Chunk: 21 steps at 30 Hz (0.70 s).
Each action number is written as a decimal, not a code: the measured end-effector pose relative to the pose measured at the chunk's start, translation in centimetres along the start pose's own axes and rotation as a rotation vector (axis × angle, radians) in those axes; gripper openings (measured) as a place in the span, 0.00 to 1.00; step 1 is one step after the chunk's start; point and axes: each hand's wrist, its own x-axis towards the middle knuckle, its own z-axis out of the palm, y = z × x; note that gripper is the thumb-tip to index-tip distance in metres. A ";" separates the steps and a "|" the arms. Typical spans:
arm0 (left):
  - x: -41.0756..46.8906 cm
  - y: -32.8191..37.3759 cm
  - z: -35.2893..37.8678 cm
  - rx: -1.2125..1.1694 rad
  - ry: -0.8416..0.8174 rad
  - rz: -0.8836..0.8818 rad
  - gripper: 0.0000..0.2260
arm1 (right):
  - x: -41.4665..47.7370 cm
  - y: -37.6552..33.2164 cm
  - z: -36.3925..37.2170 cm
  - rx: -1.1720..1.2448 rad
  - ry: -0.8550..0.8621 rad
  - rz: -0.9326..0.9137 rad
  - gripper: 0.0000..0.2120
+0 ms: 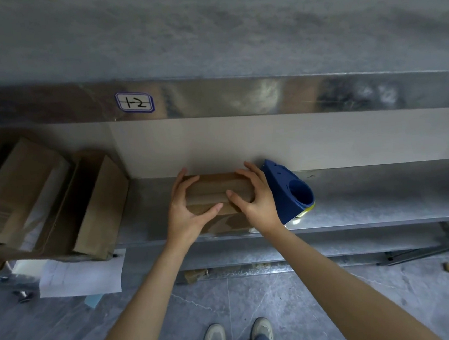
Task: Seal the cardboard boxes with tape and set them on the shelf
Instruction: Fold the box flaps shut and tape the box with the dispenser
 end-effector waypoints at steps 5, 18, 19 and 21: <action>-0.2 0.0 0.3 -0.064 0.057 -0.049 0.31 | -0.2 -0.4 0.2 0.063 0.065 0.096 0.18; 0.4 0.6 -1.8 0.110 -0.100 -0.012 0.36 | -0.1 -1.6 -0.6 0.136 -0.036 0.229 0.15; 0.6 0.4 -2.1 0.104 -0.097 -0.008 0.37 | -0.2 -1.9 -0.7 0.153 -0.047 0.246 0.17; 1.0 0.2 -2.7 0.072 -0.084 -0.032 0.38 | -0.4 -2.2 -1.0 0.151 -0.054 0.254 0.19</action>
